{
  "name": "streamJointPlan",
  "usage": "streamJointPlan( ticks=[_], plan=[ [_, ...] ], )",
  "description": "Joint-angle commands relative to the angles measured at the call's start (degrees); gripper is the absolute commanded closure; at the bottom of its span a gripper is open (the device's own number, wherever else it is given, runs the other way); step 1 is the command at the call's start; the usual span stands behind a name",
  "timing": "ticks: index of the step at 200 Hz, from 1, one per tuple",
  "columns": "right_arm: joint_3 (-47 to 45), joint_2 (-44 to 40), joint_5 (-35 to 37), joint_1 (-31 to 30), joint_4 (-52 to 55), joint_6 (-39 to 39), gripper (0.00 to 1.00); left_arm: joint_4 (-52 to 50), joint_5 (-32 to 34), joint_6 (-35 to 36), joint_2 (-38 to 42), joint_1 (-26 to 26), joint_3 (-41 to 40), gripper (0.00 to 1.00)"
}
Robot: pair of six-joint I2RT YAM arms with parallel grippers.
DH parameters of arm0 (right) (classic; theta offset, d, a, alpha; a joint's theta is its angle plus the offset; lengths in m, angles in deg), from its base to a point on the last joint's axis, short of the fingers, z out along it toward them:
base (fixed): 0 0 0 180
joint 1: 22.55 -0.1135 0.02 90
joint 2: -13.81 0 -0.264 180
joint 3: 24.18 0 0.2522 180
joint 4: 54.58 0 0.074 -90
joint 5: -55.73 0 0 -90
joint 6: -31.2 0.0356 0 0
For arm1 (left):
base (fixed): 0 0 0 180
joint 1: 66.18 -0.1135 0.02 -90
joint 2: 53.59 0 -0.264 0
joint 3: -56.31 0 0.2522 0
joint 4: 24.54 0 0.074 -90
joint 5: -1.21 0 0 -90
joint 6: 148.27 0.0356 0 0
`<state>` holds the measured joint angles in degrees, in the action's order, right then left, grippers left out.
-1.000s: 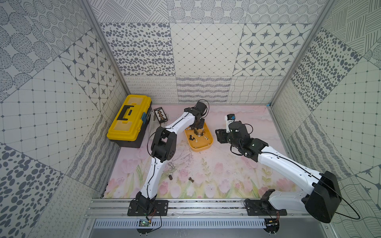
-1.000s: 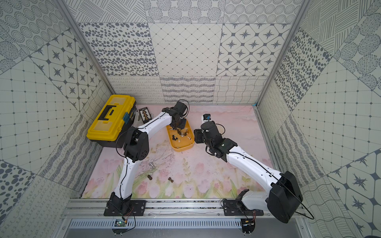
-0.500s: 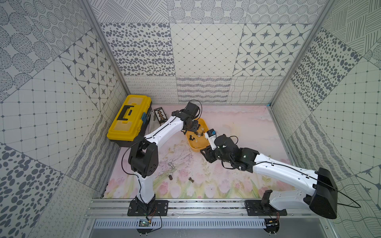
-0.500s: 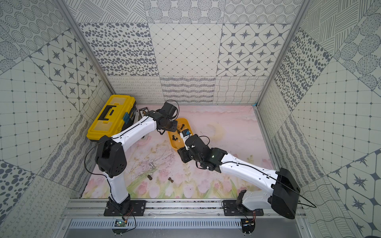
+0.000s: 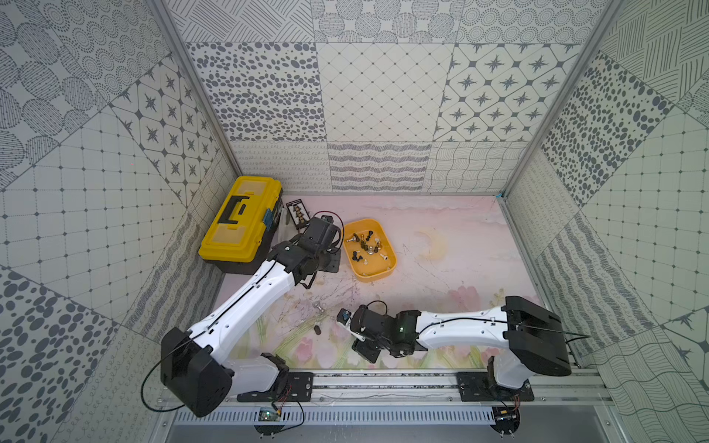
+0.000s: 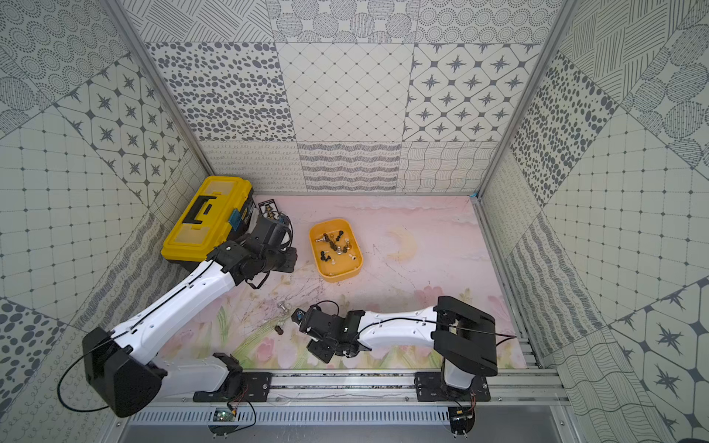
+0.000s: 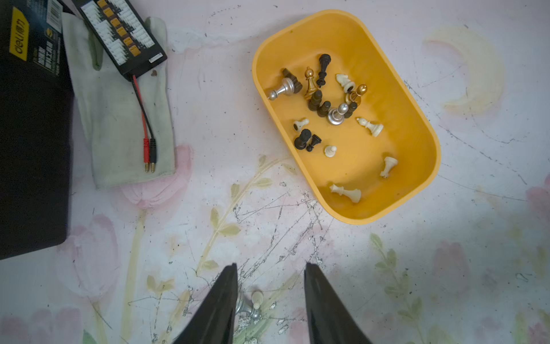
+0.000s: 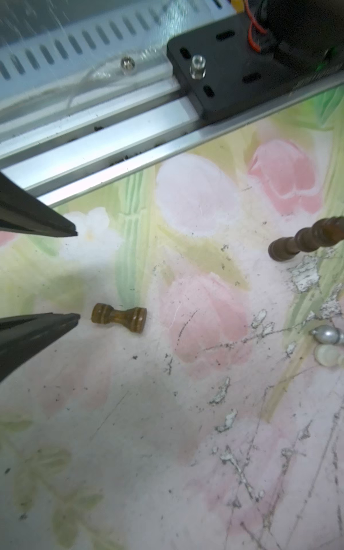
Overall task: Put the chess pieces into the storage box
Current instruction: Pick up the chess piece at the center of the board.
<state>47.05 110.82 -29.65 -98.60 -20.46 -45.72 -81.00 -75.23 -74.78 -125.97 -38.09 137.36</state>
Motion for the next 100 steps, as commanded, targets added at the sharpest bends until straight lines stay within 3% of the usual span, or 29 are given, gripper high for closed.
streamJointPlan(
  ticks=[1, 41, 100],
  plan=[
    [4.02, 3.46, 5.14, 0.20, 1.49, -0.51, 0.52, -2.02, 2.57, -1.26, 6.23, 0.14, -3.84, 0.57],
    [5.71, 7.24, 5.80, 0.29, 2.76, 2.56, 0.53, -2.08, 5.28, -0.90, 8.83, 0.12, -6.29, 0.55],
    [7.77, 11.38, 2.40, 0.72, 2.69, 4.61, 0.66, -1.25, 4.96, -0.68, 9.86, 0.16, -6.78, 0.55]
  ],
)
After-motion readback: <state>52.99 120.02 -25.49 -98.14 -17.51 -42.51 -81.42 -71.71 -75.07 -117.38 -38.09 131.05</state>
